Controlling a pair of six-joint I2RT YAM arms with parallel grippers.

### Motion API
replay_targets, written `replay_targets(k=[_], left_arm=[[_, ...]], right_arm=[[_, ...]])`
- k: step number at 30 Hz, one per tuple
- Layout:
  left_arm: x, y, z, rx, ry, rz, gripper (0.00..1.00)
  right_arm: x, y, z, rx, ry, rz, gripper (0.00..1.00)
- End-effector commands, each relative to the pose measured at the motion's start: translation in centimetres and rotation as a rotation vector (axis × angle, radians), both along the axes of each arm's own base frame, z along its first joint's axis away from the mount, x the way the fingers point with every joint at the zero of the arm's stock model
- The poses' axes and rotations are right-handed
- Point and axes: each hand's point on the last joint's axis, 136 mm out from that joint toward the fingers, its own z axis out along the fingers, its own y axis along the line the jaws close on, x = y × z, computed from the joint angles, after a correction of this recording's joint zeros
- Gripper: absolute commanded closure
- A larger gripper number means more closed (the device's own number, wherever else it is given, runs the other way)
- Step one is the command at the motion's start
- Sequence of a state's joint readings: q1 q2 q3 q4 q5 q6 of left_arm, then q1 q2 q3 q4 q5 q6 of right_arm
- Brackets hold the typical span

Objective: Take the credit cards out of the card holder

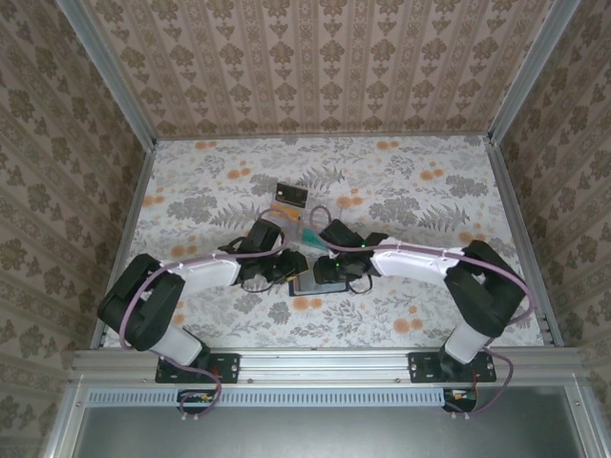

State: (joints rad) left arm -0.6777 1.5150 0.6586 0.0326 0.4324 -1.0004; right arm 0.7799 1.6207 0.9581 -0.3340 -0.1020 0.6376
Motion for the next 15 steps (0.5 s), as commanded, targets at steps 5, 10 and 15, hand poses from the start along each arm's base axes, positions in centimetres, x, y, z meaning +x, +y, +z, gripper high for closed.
replay_targets(k=[5,10,15], left_arm=[[0.7,-3.5,2.7,-0.115,-0.039,-0.075,0.67],[0.7,-5.8,3.4,-0.152,-0.049,-0.122,0.64],[0.7,-7.1,2.1,-0.098,-0.028,-0.148,0.61]], right_arm=[[1.6,-2.6,5.2,0.074,-0.2,-0.077,0.5],[1.9,-5.6,6.7,0.072,-0.278,-0.184,0.48],[2.0,-7.2,6.8,0.064,-0.287,-0.24,0.48]])
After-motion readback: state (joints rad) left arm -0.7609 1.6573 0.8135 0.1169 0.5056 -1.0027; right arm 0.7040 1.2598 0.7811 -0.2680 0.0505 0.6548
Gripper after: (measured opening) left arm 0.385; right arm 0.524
